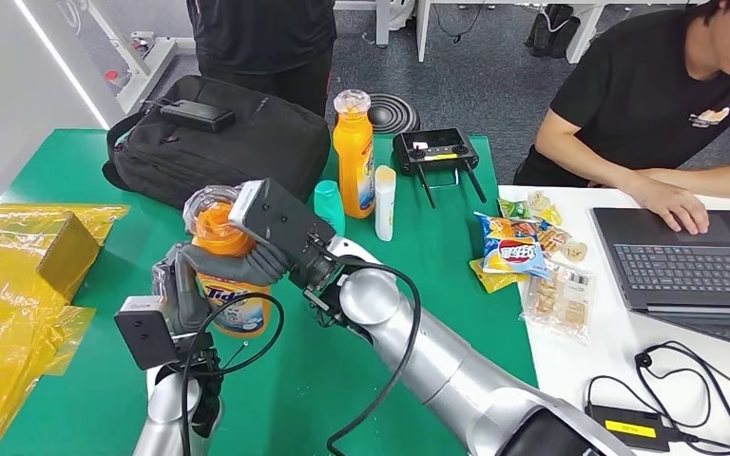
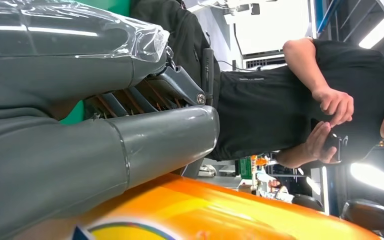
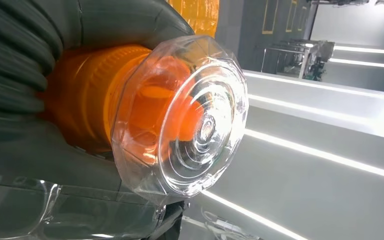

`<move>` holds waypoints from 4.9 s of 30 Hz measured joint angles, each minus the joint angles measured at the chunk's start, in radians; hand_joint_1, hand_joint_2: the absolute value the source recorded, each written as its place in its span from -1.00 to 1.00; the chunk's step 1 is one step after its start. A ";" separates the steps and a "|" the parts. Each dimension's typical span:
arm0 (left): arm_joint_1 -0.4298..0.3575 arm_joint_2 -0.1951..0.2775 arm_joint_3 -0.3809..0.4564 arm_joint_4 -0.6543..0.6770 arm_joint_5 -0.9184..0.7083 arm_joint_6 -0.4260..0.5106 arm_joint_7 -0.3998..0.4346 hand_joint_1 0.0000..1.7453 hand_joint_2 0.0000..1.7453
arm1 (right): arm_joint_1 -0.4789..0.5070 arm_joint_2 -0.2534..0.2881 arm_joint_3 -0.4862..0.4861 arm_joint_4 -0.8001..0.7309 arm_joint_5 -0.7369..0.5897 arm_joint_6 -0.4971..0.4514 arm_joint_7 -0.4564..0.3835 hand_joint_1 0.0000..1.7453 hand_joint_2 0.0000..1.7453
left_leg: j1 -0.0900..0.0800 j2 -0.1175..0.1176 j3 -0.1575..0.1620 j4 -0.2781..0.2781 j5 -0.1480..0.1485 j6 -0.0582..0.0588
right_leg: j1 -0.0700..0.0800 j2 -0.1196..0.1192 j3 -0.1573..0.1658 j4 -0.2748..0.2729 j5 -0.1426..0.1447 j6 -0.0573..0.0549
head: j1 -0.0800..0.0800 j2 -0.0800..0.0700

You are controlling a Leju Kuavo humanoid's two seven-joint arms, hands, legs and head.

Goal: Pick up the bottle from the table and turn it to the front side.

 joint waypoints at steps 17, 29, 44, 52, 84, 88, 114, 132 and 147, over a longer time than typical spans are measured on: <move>-0.037 0.000 -0.005 0.036 -0.002 -0.011 -0.004 1.00 -1.00 | 0.002 0.000 -0.022 0.002 0.012 -0.005 0.005 1.00 1.00 | 0.000 0.000 0.000 0.000 0.000 0.000 | 0.000 0.000 0.000 0.000 0.000 0.000 | 0.000 0.000; -0.046 -0.002 -0.005 0.054 0.004 -0.038 0.007 1.00 -1.00 | 0.023 0.000 -0.049 -0.001 0.045 -0.004 0.029 1.00 1.00 | 0.000 0.000 0.000 0.000 0.000 0.000 | 0.000 0.000 0.000 0.000 0.000 0.000 | 0.000 0.000; -0.047 -0.002 -0.003 0.054 -0.003 -0.047 0.012 1.00 0.50 | 0.023 0.000 -0.049 -0.001 0.029 -0.007 0.032 1.00 1.00 | 0.000 0.000 0.000 0.000 0.000 0.000 | 0.000 0.000 0.000 0.000 0.000 0.000 | 0.000 0.000; -0.047 -0.002 0.008 0.047 0.003 -0.056 0.013 1.00 1.00 | 0.017 0.000 -0.047 0.004 -0.043 -0.017 0.035 1.00 1.00 | 0.000 0.000 0.000 0.000 0.000 0.000 | 0.000 0.000 0.000 0.000 0.000 0.000 | 0.000 0.000; -0.045 -0.035 0.049 0.036 0.030 -0.108 0.032 -1.00 -1.00 | -0.007 0.000 -0.054 0.033 -0.019 -0.040 0.003 1.00 1.00 | 0.000 0.000 0.000 0.000 0.000 0.000 | 0.000 0.000 0.000 0.000 0.000 0.000 | 0.000 0.000; -0.045 -0.036 0.049 0.036 0.035 -0.110 0.032 -1.00 -1.00 | -0.007 0.000 -0.068 0.035 0.002 -0.032 0.001 1.00 1.00 | 0.000 0.000 0.000 0.000 0.000 0.000 | 0.000 0.000 0.000 0.000 0.000 0.000 | 0.000 0.000; -0.019 -0.023 0.032 -0.029 -0.034 -0.230 0.020 -1.00 1.00 | -0.006 0.000 -0.133 0.035 0.053 0.000 0.002 1.00 1.00 | 0.000 0.000 0.000 0.000 0.000 0.000 | 0.000 0.000 0.000 0.000 0.000 0.000 | 0.000 0.000; -0.020 -0.006 -0.005 -0.035 -0.197 -0.302 0.017 -1.00 1.00 | -0.005 0.000 -0.164 0.047 0.075 0.018 0.000 1.00 1.00 | 0.000 0.000 0.000 0.000 0.000 0.000 | 0.000 0.000 0.000 0.000 0.000 0.000 | 0.000 0.000; 0.009 -0.011 -0.002 -0.034 -0.218 -0.314 0.019 -1.00 1.00 | 0.008 0.000 -0.157 0.045 0.061 0.053 0.018 1.00 1.00 | 0.000 0.000 0.000 0.000 0.000 0.000 | 0.000 0.000 0.000 0.000 0.000 0.000 | 0.000 0.000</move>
